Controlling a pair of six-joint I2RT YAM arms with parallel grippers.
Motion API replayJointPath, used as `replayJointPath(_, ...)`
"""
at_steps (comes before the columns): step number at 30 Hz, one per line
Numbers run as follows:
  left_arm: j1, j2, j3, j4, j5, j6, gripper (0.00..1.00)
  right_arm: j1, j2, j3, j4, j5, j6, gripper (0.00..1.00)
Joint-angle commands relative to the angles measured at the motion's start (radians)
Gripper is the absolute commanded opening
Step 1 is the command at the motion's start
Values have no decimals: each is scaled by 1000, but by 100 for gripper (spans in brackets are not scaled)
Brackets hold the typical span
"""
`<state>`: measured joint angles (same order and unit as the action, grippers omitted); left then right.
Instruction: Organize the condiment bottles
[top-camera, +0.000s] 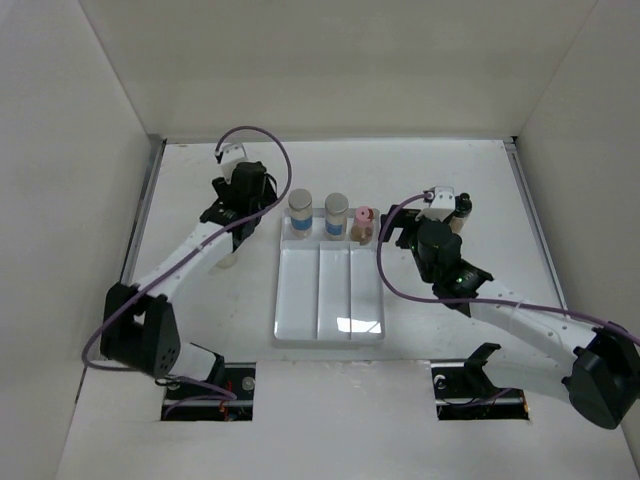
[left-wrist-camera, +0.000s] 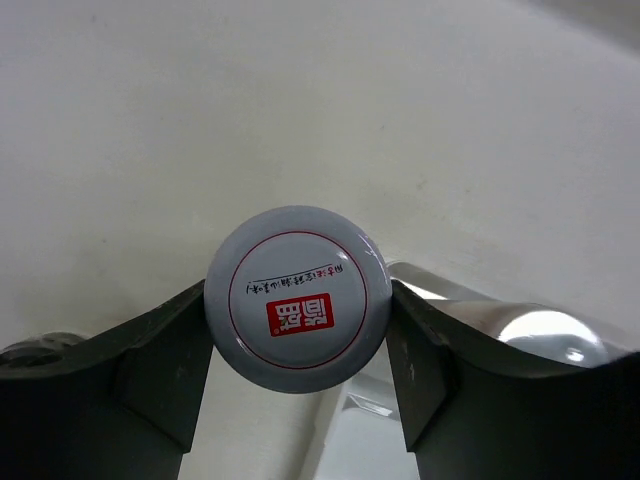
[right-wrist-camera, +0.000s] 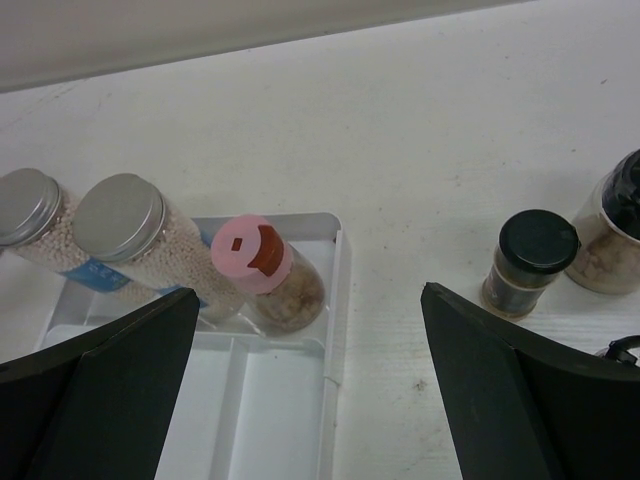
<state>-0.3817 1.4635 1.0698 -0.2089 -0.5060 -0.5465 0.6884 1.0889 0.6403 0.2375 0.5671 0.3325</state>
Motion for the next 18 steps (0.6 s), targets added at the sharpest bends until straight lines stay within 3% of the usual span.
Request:
replayJointPath(1,-38,-187,-7,98,-60,16,37,-7,-24,-7,59,-7,2,100)
replayJointPath(11,-278,-486,-255,42,-206,34,37,-17,-78,-40,101,4,8,100)
replayJointPath(18,-469,-441,-341,101,-207,-32,37,-33,-81,-53,114,4,22,100)
